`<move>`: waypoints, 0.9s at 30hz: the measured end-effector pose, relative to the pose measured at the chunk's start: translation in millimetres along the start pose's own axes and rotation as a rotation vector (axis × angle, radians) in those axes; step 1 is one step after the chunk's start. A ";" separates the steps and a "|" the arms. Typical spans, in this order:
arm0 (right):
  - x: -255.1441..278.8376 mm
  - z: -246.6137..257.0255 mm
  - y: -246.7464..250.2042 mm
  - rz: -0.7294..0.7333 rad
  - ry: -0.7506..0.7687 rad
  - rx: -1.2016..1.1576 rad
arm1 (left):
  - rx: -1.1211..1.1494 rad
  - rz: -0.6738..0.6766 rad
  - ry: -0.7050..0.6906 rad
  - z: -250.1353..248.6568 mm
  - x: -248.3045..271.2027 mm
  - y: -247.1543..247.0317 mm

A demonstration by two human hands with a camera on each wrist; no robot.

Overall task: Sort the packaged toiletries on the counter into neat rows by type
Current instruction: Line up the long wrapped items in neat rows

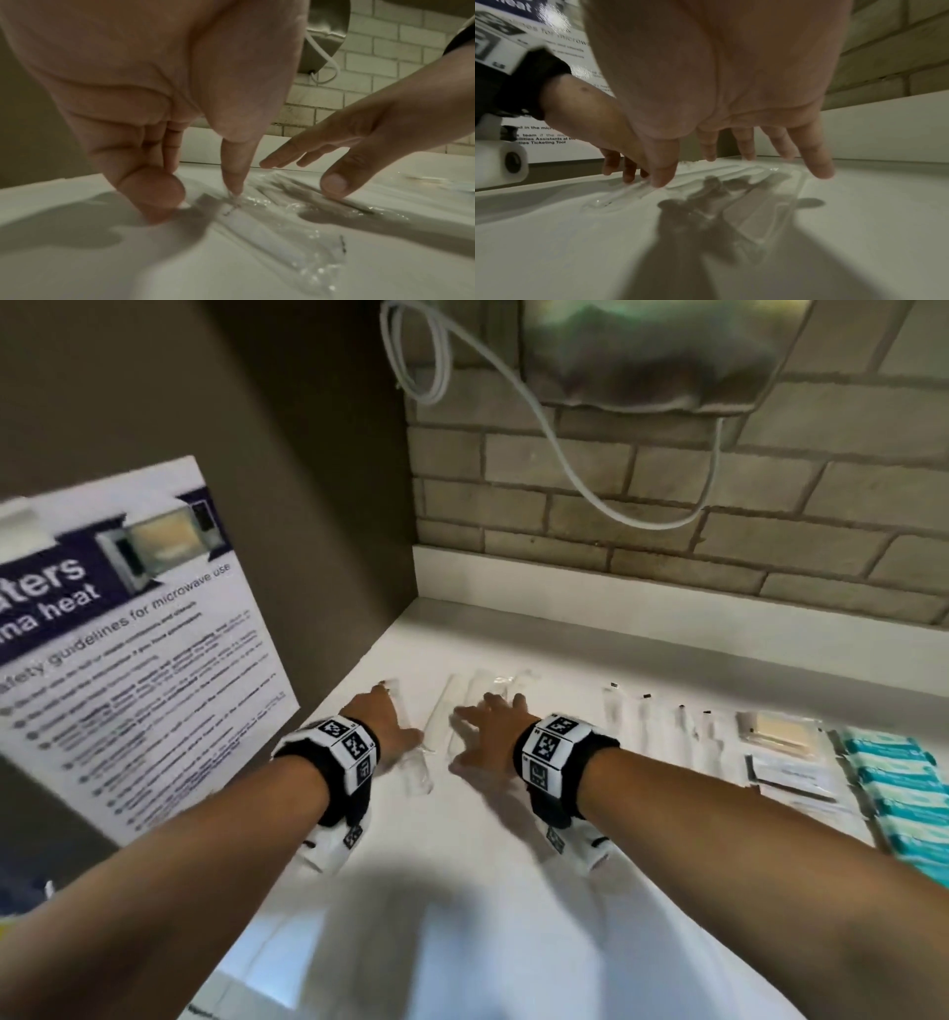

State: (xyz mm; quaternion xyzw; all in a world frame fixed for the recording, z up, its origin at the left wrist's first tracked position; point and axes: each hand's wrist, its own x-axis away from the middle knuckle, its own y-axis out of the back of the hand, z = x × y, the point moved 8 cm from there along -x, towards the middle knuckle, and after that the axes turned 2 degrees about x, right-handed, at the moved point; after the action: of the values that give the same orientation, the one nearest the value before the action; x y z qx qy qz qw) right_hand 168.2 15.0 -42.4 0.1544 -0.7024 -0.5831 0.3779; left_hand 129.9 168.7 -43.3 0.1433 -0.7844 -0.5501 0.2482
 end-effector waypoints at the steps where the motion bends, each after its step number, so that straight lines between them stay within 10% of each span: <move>1: -7.0 0.0 -4.8 0.025 -0.047 -0.035 | 0.018 -0.011 0.002 2.2 -1.6 -2.8; 9: -25.4 6.9 -16.5 0.063 -0.121 -0.120 | 0.224 -0.049 0.049 27.4 -12.5 5.2; 27: 7.6 -18.8 1.8 -0.084 -0.067 -0.321 | 0.685 -0.041 -0.422 -78.4 6.1 48.2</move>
State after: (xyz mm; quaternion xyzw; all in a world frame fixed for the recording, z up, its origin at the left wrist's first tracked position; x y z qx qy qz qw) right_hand 176.9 -2.7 -37.4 0.1016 -0.6052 -0.7079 0.3496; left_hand 170.0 120.7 24.5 0.1175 -0.9531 -0.2789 0.0086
